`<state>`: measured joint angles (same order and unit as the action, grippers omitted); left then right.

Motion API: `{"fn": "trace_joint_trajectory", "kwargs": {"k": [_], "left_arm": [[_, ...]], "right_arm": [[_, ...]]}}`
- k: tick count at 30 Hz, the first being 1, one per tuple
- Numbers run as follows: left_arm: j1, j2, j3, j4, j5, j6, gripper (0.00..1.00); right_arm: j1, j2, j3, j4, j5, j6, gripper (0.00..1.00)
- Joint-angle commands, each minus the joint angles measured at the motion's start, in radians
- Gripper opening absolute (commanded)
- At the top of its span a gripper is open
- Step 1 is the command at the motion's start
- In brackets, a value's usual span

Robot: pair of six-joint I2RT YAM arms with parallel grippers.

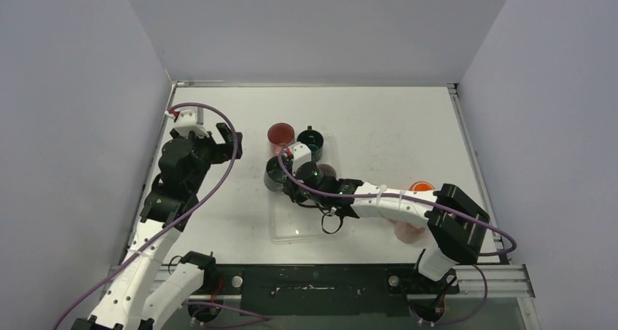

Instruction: Turn the mug right side up

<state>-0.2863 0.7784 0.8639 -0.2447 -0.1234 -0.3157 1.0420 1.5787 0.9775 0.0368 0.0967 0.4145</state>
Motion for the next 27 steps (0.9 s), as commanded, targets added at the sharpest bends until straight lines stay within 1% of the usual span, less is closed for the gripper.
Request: {"fn": "trace_joint_trajectory", "kwargs": {"k": [1,7,12,16,19,21,24,26,27], "left_arm": [[0.007,0.015,0.064,-0.048,-0.066,-0.06,0.89],[0.008,0.033,0.09,-0.088,-0.049,-0.085,0.89],[0.008,0.047,0.101,-0.104,-0.026,-0.088,0.89],[0.008,0.061,0.108,-0.127,-0.007,-0.126,0.89],[0.015,0.101,0.161,-0.185,0.001,-0.17,0.9],[0.019,0.135,0.196,-0.217,0.013,-0.177,0.92],[0.03,0.176,0.232,-0.248,0.055,-0.175,0.96],[0.041,0.187,0.242,-0.262,0.077,-0.166,1.0],[0.047,0.19,0.243,-0.265,0.087,-0.159,0.96]], "right_arm": [[0.004,0.017,0.091,-0.049,0.171,0.009,0.05],[0.006,0.069,0.141,-0.143,0.237,0.036,0.05],[0.006,0.106,0.156,-0.134,0.206,0.037,0.05],[0.005,0.149,0.192,-0.155,0.202,0.042,0.05],[-0.004,0.178,0.225,-0.184,0.203,0.054,0.06],[-0.007,0.185,0.229,-0.181,0.191,0.055,0.14],[-0.013,0.184,0.243,-0.184,0.177,0.055,0.32],[-0.015,0.167,0.245,-0.186,0.171,0.054,0.47],[-0.019,0.155,0.243,-0.186,0.16,0.053,0.54]]}}
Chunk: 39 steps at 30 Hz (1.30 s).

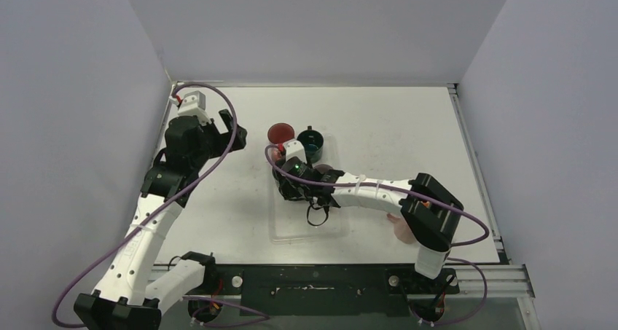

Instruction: Turn the mug right side up

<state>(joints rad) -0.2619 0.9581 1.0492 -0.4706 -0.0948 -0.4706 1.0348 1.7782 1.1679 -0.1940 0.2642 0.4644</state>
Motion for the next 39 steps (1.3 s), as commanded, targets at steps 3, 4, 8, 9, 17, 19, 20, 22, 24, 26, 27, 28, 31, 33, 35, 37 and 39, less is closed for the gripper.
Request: {"fn": "trace_joint_trajectory", "kwargs": {"k": [3,4,8,9,17,19,20,22,24,26,27,28,31,33,35,37,39], "left_arm": [[0.042,0.017,0.065,-0.055,0.088,0.029,0.96],[0.054,0.019,0.065,-0.058,0.093,0.031,0.96],[0.081,0.028,0.064,-0.047,0.166,0.045,0.96],[0.081,0.025,0.06,-0.033,0.178,0.048,0.96],[0.077,0.025,0.058,0.028,0.299,0.058,0.97],[0.065,0.026,0.053,0.053,0.351,0.055,1.0],[0.052,0.027,0.049,0.07,0.381,0.061,0.98],[-0.004,0.032,0.04,0.104,0.412,0.084,0.94],[-0.114,0.046,0.041,0.13,0.408,0.124,0.94],[-0.224,0.071,0.048,0.158,0.4,0.163,0.94],[-0.275,0.091,0.054,0.18,0.401,0.182,0.94],[-0.332,0.114,0.06,0.197,0.403,0.204,0.94],[-0.492,0.199,0.095,0.255,0.397,0.273,0.94],[-0.575,0.269,0.114,0.308,0.391,0.307,0.94],[-0.642,0.335,0.127,0.369,0.394,0.34,0.94],[-0.691,0.406,0.149,0.419,0.432,0.376,0.94],[-0.729,0.498,0.188,0.446,0.463,0.411,0.94]], "right_arm": [[-0.028,-0.089,0.042,0.042,-0.05,0.007,0.73],[-0.036,-0.11,0.034,0.045,-0.067,0.01,0.76],[-0.107,-0.219,0.0,0.044,-0.136,0.043,0.8],[-0.129,-0.25,-0.009,0.037,-0.143,0.054,0.81],[-0.324,-0.472,-0.065,-0.232,0.004,0.208,0.83],[-0.38,-0.492,-0.071,-0.36,0.034,0.279,0.83],[-0.405,-0.503,-0.08,-0.413,0.04,0.309,0.83],[-0.464,-0.528,-0.099,-0.506,0.051,0.359,0.83],[-0.527,-0.556,-0.116,-0.551,0.054,0.374,0.83],[-0.599,-0.585,-0.125,-0.565,0.054,0.37,0.83],[-0.628,-0.599,-0.126,-0.565,0.052,0.362,0.84],[-0.66,-0.607,-0.125,-0.568,0.049,0.352,0.84],[-0.758,-0.614,-0.11,-0.615,0.044,0.346,0.83],[-0.823,-0.624,-0.134,-0.641,0.045,0.358,0.83],[-0.893,-0.639,-0.164,-0.639,0.027,0.348,0.84],[-0.956,-0.647,-0.18,-0.627,0.019,0.318,0.85],[-1.012,-0.649,-0.175,-0.626,0.018,0.287,0.85]]}}
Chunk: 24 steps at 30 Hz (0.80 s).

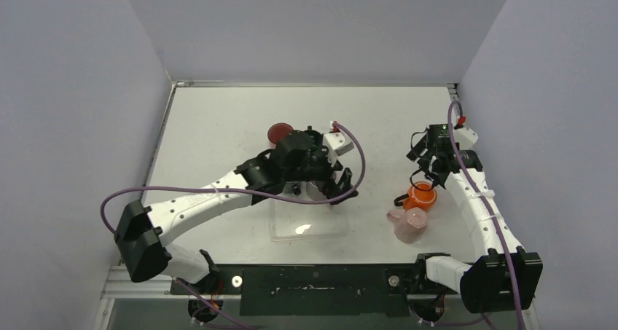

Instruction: Turn the mug right side up

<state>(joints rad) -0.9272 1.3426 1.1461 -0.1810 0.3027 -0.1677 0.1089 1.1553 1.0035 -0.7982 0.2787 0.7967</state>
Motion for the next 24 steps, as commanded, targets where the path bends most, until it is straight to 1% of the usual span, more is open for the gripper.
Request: {"fn": "trace_joint_trajectory", "kwargs": {"k": [1,4,8,12,19,24], "left_arm": [[-0.08,0.158,0.12,0.161,0.087,0.118,0.94],[-0.139,0.288,0.206,0.144,0.137,0.202,0.92],[-0.213,0.441,0.322,0.071,0.113,0.327,0.91],[-0.256,0.547,0.378,0.079,0.097,0.419,0.91],[-0.266,0.666,0.422,0.137,0.15,0.512,0.89],[-0.249,0.793,0.547,0.07,0.172,0.511,0.87]], "right_arm": [[-0.103,-0.027,-0.008,-0.023,0.006,-0.052,0.85],[-0.181,-0.039,-0.023,-0.031,-0.001,-0.053,0.85],[-0.242,-0.068,-0.08,-0.015,-0.051,-0.042,0.86],[-0.287,-0.074,-0.118,0.006,-0.12,-0.039,0.86],[-0.33,-0.084,-0.137,0.004,-0.156,-0.057,0.85],[-0.34,-0.093,-0.144,-0.002,-0.167,-0.064,0.85]]}}
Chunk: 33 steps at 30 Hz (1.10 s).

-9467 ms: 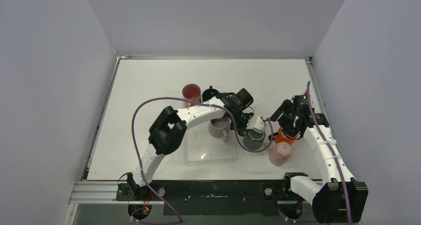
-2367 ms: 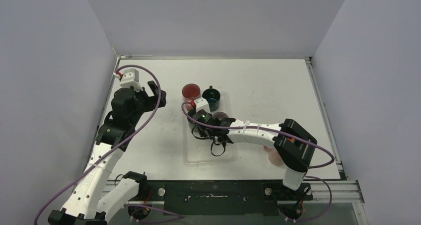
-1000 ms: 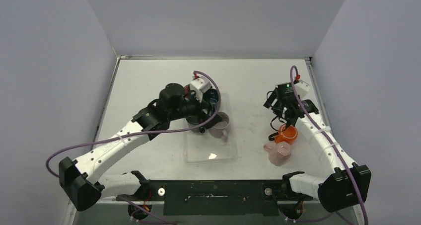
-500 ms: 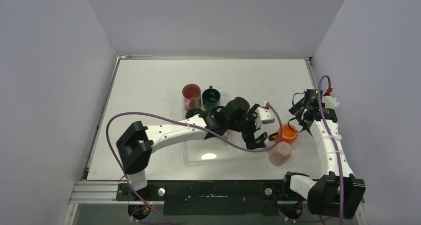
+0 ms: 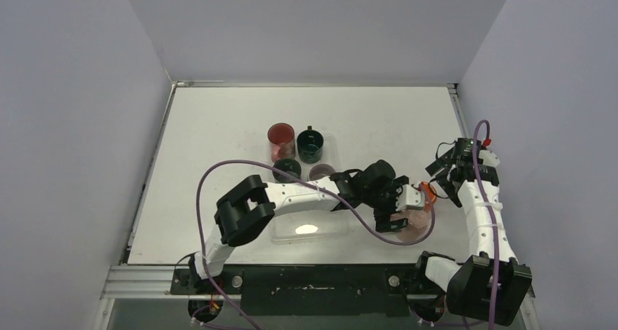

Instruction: Turn the mug right side up

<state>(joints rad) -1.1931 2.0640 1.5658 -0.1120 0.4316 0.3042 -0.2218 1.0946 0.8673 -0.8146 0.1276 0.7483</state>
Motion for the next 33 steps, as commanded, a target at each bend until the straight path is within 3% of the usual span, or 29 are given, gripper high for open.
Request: {"fn": "trace_joint_trajectory", "kwargs": {"k": [1,12,15,19,28,30,33], "left_arm": [[0.018,0.094,0.152,-0.01,0.049,0.036,0.87],[0.031,0.157,0.178,-0.097,0.168,0.072,0.64],[0.035,0.167,0.202,-0.153,0.177,0.098,0.5],[0.035,0.175,0.209,-0.161,0.157,0.099,0.41],[0.024,0.222,0.274,-0.178,0.117,0.068,0.41],[0.026,0.22,0.272,-0.178,0.102,0.068,0.32],[0.036,0.218,0.285,-0.201,0.116,0.063,0.04]], "right_arm": [[-0.011,-0.033,-0.009,0.014,-0.02,-0.015,0.85],[-0.013,-0.038,-0.007,0.007,-0.013,-0.021,0.84],[-0.013,-0.036,-0.008,0.013,-0.012,-0.02,0.84],[-0.013,-0.031,-0.007,0.015,-0.016,-0.02,0.84],[-0.013,-0.016,0.006,0.011,-0.011,-0.026,0.83],[-0.013,-0.017,0.004,0.01,-0.01,-0.026,0.83],[-0.014,-0.02,0.004,0.009,-0.008,-0.026,0.83]]}}
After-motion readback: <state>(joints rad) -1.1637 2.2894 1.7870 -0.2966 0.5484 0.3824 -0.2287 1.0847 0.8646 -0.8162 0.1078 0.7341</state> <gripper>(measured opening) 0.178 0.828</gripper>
